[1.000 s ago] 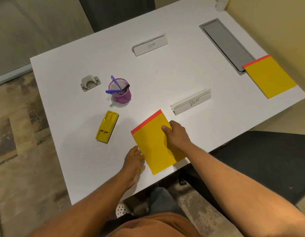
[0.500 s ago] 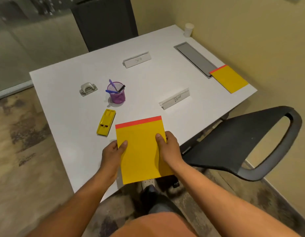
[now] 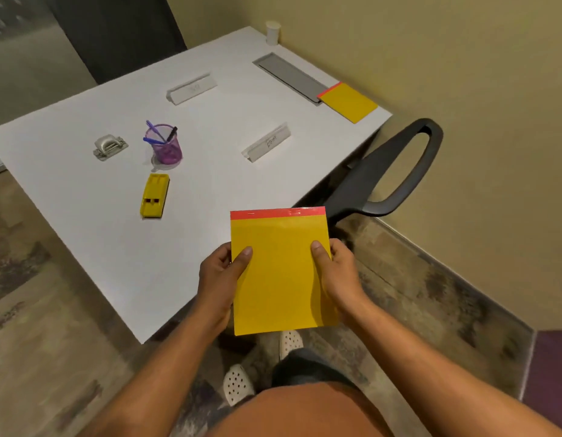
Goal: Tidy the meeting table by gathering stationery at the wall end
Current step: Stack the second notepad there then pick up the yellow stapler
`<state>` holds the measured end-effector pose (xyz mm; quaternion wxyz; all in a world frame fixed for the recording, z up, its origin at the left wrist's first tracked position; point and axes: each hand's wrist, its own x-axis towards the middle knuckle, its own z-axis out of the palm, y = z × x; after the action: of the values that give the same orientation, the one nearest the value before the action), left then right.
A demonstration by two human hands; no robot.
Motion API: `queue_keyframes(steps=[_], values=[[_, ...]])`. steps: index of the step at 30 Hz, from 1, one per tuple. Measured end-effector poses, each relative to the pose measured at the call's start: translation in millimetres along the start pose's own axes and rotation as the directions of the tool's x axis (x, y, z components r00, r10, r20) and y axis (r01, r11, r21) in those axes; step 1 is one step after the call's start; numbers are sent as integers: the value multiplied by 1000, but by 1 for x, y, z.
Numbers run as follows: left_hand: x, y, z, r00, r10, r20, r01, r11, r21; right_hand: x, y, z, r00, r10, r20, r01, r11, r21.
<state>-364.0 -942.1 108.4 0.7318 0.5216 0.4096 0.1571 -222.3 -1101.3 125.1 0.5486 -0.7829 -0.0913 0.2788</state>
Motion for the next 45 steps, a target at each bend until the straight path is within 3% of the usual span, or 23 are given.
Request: queue_keyframes(steps=[11, 22, 32, 39, 45], values=[[-39, 6, 205, 935, 38, 352, -76, 993, 96, -30, 41, -197, 927, 51, -371, 35, 975, 221], [-70, -36, 461, 873, -5, 488, -52, 993, 103, -16, 90, -432, 858, 95, -505, 55, 960, 274], [-21, -19, 554, 874, 47, 484, -132, 981, 143, 61, 83, -504, 858, 65, -509, 94, 955, 281], [61, 11, 614, 929, 110, 354, -90, 993, -73, 174, 46, -542, 880, 29, -473, 89, 971, 223], [131, 72, 647, 958, 148, 246, -101, 976, -194, 284, -26, -552, 872, 54, -487, 71, 969, 235]])
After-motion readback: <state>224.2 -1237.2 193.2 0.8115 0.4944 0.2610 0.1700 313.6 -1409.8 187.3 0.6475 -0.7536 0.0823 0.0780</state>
